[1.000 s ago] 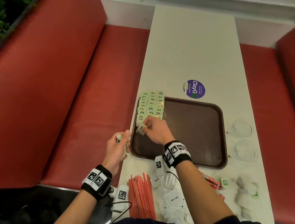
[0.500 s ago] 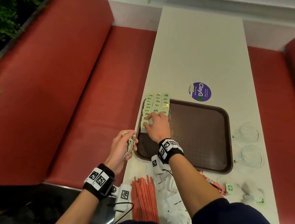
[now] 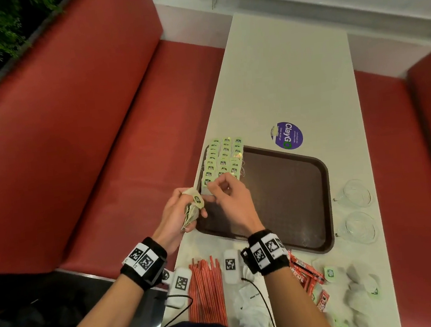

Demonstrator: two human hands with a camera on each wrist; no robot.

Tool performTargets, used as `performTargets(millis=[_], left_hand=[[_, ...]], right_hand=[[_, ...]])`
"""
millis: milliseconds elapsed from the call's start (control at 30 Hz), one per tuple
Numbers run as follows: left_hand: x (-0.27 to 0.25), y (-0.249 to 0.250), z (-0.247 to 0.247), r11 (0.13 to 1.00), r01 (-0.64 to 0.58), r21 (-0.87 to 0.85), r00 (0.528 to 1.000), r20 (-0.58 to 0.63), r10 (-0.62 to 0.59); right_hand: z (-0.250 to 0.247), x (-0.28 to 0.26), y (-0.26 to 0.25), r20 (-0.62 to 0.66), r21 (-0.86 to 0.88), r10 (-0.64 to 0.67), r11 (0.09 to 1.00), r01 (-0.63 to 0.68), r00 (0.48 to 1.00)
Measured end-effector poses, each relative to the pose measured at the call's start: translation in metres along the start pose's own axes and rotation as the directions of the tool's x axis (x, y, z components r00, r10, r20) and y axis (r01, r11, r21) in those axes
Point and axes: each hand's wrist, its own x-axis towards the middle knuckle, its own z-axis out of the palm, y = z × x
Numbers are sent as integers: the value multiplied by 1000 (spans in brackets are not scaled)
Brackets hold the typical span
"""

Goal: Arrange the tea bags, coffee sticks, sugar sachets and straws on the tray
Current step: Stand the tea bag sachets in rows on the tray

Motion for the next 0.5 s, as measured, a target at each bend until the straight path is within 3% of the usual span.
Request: performTargets(millis=[100, 233, 333, 500], left_hand=[[-1, -1, 5, 1000, -20, -22, 1000, 16, 20], [-1, -4, 14, 999, -32, -31, 997, 63, 34], [-1, -6, 17, 998, -52, 31, 997, 65, 50], [-4, -10, 11, 995, -53, 90, 997, 63, 48]], right_hand=[[-4, -21, 9, 37, 65, 100, 993, -102, 994], [1, -33, 14, 160, 298, 199, 924, -240, 967], [0, -32, 15, 142, 369, 201, 898, -241, 969], [-16, -27, 8, 86, 325, 179, 925, -197, 980]])
